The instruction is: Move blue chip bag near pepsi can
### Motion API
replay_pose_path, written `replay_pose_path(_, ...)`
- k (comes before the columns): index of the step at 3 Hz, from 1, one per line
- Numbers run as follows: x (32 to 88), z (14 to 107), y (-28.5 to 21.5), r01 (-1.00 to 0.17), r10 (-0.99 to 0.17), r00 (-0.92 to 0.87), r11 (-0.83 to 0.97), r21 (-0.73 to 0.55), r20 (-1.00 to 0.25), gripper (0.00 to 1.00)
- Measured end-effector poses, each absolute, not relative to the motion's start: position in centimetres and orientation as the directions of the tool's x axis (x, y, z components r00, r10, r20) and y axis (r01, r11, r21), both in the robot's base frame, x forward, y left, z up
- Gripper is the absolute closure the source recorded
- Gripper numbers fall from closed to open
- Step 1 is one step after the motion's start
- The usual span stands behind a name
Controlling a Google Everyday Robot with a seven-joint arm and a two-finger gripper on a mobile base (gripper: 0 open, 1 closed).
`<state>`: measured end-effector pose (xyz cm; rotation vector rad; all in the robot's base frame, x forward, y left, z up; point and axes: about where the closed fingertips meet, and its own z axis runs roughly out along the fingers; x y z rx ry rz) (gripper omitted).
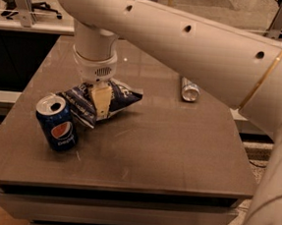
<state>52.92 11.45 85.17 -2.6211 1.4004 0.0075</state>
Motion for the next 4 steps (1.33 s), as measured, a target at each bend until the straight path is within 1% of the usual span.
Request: replay_pose_path(4, 51.0, 84.2, 12.2, -0.823, -0.817, 0.567, -0.554, -0.129, -0.109, 1.0)
